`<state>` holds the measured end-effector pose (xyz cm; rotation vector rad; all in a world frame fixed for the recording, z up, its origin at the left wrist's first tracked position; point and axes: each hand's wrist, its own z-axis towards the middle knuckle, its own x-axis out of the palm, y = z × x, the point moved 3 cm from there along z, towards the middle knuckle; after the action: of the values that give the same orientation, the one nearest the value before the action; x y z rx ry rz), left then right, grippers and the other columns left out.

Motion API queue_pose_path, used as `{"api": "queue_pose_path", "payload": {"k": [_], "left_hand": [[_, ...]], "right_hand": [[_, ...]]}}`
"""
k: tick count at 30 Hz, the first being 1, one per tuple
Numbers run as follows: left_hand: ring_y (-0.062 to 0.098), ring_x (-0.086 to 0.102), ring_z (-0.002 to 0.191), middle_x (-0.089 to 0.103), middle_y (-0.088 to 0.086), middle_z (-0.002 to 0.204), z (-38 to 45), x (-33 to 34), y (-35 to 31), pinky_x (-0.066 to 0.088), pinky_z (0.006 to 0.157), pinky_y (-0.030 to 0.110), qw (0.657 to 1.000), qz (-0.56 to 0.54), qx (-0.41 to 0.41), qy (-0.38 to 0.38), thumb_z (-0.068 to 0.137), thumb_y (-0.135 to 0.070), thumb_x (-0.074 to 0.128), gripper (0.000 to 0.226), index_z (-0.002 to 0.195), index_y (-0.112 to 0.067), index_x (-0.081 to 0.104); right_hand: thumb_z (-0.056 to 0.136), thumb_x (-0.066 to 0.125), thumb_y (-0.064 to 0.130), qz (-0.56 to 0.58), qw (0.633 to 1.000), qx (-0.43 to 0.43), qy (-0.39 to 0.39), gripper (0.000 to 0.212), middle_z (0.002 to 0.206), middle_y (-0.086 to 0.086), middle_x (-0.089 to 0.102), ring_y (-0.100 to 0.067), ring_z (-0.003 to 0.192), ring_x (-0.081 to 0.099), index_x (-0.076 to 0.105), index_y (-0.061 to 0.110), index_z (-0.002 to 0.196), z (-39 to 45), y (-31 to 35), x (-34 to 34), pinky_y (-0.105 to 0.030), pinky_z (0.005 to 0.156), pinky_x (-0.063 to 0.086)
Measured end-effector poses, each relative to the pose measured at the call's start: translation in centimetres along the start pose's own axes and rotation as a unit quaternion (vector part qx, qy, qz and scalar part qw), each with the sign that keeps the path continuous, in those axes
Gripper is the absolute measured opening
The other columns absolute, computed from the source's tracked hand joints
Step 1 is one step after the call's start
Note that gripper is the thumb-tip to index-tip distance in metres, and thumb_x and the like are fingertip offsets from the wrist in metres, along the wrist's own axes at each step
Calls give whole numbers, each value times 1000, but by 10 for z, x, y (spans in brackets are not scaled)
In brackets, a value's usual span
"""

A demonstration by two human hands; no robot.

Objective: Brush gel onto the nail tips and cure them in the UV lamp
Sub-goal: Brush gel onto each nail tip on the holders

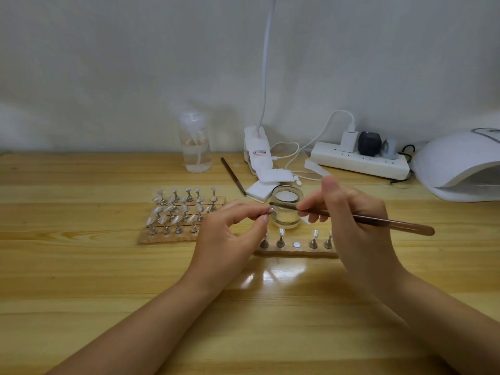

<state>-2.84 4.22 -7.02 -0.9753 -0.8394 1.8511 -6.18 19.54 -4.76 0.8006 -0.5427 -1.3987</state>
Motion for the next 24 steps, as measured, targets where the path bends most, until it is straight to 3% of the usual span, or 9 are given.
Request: {"api": "queue_pose_path", "payload": {"k": [5,12,18,24], "left_hand": [[-5,60,85,68,-12,88,0,0,0,41,74,4,1000,2,-5,3,80,-6,65,22,91,-25,69],[-4,60,87,68,-12,88,0,0,1,41,75,5,1000,9,-3,2,80,-6,65,22,91,-25,69],[-3,60,88,67,-11,90,0,1,1,42,77,8,1000,14,-2,6,81,-5,65,22,93,-23,68],[-2,59,89,67,-12,90,0,1,0,42,78,9,1000,21,8,13,81,-6,65,21,93,-23,69]], "right_hand": [[84,42,42,47,998,26,-30,44,53,-2,64,-8,49,58,65,20,54,-1,0,-5,-15,53,46],[91,49,33,16,999,27,-11,34,61,7,66,-2,58,59,66,17,66,0,-1,0,-8,56,42],[84,41,44,54,997,42,-48,48,51,-1,63,-7,47,57,65,18,52,-1,0,-5,-14,50,44],[90,46,34,31,998,40,-46,38,60,2,67,-5,56,59,66,17,63,-1,-2,-2,-12,56,45]]}}
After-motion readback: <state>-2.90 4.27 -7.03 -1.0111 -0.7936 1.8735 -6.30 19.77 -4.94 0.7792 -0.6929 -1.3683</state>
